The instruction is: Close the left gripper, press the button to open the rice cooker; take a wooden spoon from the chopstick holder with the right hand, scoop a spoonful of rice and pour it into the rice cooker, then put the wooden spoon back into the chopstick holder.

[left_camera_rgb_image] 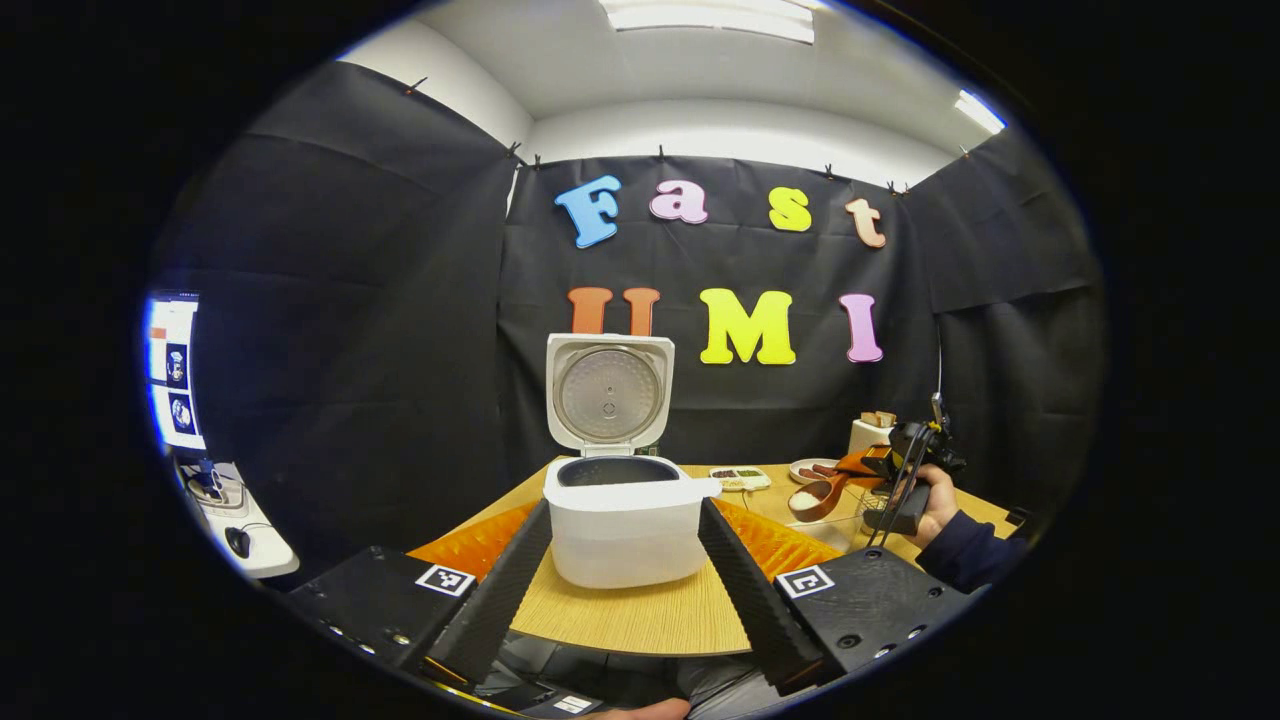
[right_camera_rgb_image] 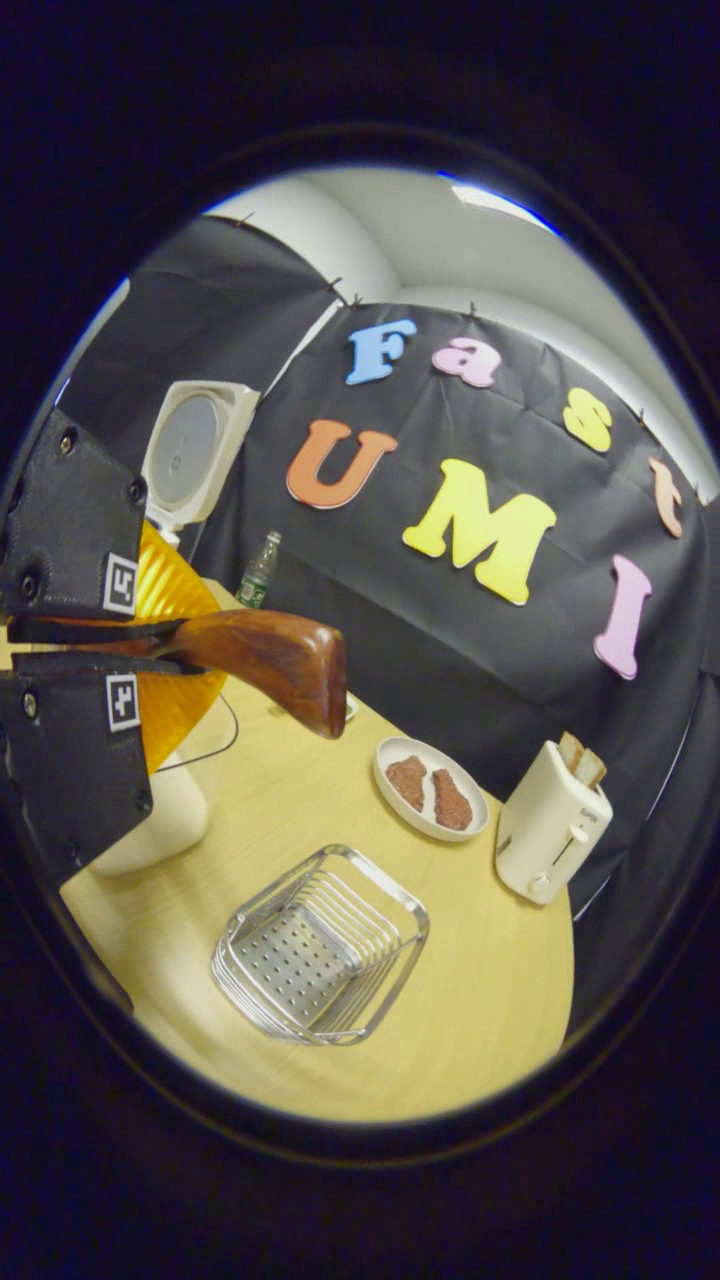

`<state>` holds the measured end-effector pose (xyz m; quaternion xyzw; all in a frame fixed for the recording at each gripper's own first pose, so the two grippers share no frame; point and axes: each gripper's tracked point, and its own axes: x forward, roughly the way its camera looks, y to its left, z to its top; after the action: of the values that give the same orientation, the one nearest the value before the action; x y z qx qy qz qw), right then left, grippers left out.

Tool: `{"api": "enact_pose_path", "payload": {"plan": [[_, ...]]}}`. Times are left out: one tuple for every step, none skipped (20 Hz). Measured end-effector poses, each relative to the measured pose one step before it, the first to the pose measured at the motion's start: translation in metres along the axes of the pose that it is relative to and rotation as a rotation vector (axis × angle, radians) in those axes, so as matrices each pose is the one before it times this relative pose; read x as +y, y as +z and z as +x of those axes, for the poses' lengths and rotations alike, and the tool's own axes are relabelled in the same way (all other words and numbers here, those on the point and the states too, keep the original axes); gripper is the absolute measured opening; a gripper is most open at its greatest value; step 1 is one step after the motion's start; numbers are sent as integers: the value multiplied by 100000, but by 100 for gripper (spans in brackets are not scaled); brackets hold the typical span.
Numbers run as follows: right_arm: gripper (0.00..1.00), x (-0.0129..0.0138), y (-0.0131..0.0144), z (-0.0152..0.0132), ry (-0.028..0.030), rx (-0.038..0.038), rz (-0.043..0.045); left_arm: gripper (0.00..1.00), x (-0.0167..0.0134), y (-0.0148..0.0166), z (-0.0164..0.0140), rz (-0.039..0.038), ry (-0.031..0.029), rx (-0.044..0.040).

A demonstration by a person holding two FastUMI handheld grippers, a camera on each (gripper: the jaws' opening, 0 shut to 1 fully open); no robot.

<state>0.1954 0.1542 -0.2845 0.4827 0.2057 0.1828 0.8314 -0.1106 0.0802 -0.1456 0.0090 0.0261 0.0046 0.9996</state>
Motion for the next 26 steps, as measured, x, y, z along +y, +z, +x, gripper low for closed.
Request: {"api": "enact_pose_path", "payload": {"plan": [[8, 748, 326, -411, 4641, -70, 6143, 94, -2, 83, 33, 522, -451, -187], [8, 846, 91, -213, 4205, 110, 5454, 94, -142, -69, -61, 579, -345, -123], [8, 867, 84, -218, 4032, 131, 6079, 94, 178, -24, 41, 618, 109, -20], [8, 679, -19, -358, 2705, 712, 4934, 94, 86, -52, -38, 381, 427, 128], [8, 423, -214, -123, 1296, 779, 3030, 94, 334, -51, 304, 60, 469, 159], [8, 530, -126, -124, 787, 701, 2085, 94, 54, 14, -75, -163, 91, -183], [8, 513, -113, 16, 425, 771, 816, 94, 44, 86, -202, -380, -31, -199], [8, 663, -177, -93, 586, 634, 1587, 94, 32, 107, -175, -552, -55, -400], [8, 438, -202, 9, 506, 546, 1074, 94, 64, 52, -147, -530, -168, -456], [8, 407, -390, -75, 385, 1123, 1126, 94, 44, 103, -90, -255, -416, 59], [8, 297, -211, 146, -137, 533, 1121, 94, 176, 112, -173, -320, 200, 141], [8, 535, -49, 320, -84, 145, 1153, 94, 204, 197, -131, -132, 187, -347], [8, 408, -310, 300, 252, 357, 1016, 94, 248, 199, -339, 130, -95, -542], [8, 425, -385, 250, 246, 281, 713, 94, 222, 230, -249, 321, 16, -582], [8, 519, -495, 317, 714, 605, 502, 94, 292, 145, -379, 331, 116, -672], [8, 662, -646, 440, 716, 401, 396, 94, 166, 130, -240, 314, -180, -900], [10, 560, -792, 417, 924, 695, 697, 94, 93, 132, -206, 42, -80, -686], [8, 536, -802, 589, 1042, 877, 458, 94, 250, 66, -152, -13, -41, -88], [8, 391, -924, 634, 358, 1390, -67, 94, 412, -174, -344, -60, 52, 163], [8, 182, -854, 663, -850, 1084, -142, 94, 326, 97, -243, -138, 129, -132], [8, 152, -894, 774, -1004, 779, -761, 94, 454, 34, -153, -511, 247, -482], [8, 227, -831, 583, -617, 620, -802, 94, 419, 155, -189, -662, -3, -259], [7, 217, -845, 803, -656, 1069, -1159, 94, 208, 149, -71, -540, 131, -150], [8, 446, -812, 748, -492, 776, -1048, 94, 473, 36, -193, -352, 364, -63], [8, 260, -679, 791, -904, 661, -1251, 94, 444, -14, -84, -516, 396, 339], [8, 320, -430, 803, -667, -506, -844, 94, 433, 12, -342, -762, -37, 436]]}}
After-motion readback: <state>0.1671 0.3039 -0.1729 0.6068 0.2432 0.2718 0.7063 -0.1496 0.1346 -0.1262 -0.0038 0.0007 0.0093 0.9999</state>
